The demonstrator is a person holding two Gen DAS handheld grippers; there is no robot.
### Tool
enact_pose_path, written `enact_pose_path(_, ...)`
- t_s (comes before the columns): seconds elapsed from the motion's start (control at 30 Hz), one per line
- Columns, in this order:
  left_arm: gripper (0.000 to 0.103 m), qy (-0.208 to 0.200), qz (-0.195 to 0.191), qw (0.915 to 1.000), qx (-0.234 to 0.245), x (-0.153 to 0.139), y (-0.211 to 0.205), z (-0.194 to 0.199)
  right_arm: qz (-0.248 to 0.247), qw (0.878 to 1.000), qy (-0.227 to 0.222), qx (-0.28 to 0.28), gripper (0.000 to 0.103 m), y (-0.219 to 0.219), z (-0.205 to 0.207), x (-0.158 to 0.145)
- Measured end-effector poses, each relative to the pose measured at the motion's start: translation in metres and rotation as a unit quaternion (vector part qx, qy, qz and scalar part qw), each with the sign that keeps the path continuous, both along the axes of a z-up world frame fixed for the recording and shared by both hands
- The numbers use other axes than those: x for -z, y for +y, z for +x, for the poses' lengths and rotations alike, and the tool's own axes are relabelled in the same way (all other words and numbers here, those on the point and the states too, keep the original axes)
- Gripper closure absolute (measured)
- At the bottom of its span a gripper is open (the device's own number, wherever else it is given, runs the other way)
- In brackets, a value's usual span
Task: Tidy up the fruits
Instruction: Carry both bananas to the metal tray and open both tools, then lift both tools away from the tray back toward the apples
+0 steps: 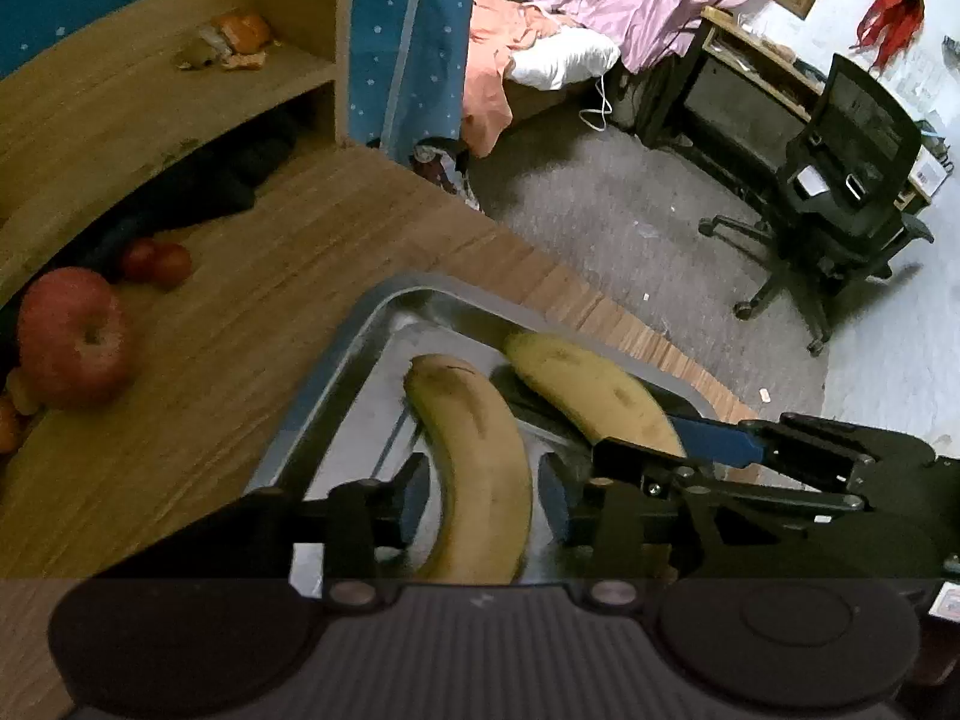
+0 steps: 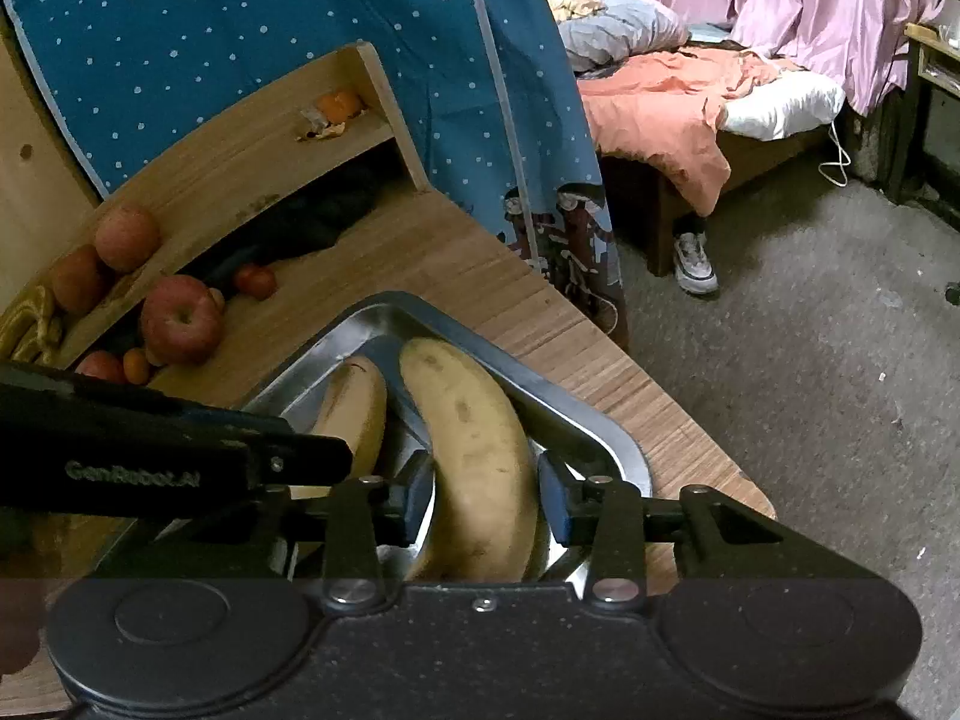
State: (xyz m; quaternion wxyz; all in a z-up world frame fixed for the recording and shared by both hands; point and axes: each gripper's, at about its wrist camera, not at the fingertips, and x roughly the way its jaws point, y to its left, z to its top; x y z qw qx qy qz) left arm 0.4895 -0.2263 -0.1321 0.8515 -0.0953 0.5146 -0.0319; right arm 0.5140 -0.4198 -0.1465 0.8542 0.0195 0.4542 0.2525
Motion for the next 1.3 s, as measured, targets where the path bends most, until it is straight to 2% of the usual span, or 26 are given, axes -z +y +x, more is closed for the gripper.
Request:
enact_pose_path(0.27, 0.025, -0.042, 0.004, 0.9991, -0.008, -0.027, 0.018, -0.028, -0.004, 0.999, -0.031, 0.019, 0.043, 0.005, -0.022, -0.020)
enact_pose_path(0.43, 0.008, -0.066, 0.023, 0.9973, -0.021, -0.045, 0.034, -0.053, -0.014, 0.998, -0.055, 0.037, 0.017, 0.010, -0.047, -0.040)
enact_pose_path(0.5, 0.003, -0.073, 0.030, 0.9965, -0.027, -0.051, 0.042, -0.065, -0.020, 0.997, -0.064, 0.044, 0.013, 0.012, -0.060, -0.047)
enact_pose_path(0.63, 0.001, -0.077, 0.033, 0.9961, -0.028, -0.060, 0.058, -0.090, -0.033, 0.995, -0.069, 0.065, 0.004, 0.018, -0.089, -0.058)
enact_pose_path(0.7, 0.000, -0.076, 0.034, 0.9962, -0.025, -0.062, 0.065, -0.102, -0.045, 0.994, -0.065, 0.077, 0.002, 0.023, -0.104, -0.061)
enact_pose_path(0.83, 0.000, -0.074, 0.035, 0.9966, -0.015, -0.065, 0.078, -0.129, -0.070, 0.991, -0.045, 0.103, 0.001, 0.037, -0.136, -0.064)
enact_pose_path(1.3, 0.000, -0.058, 0.040, 0.9975, -0.001, -0.056, 0.132, -0.214, -0.087, 0.988, -0.012, 0.125, 0.001, 0.082, -0.227, -0.062)
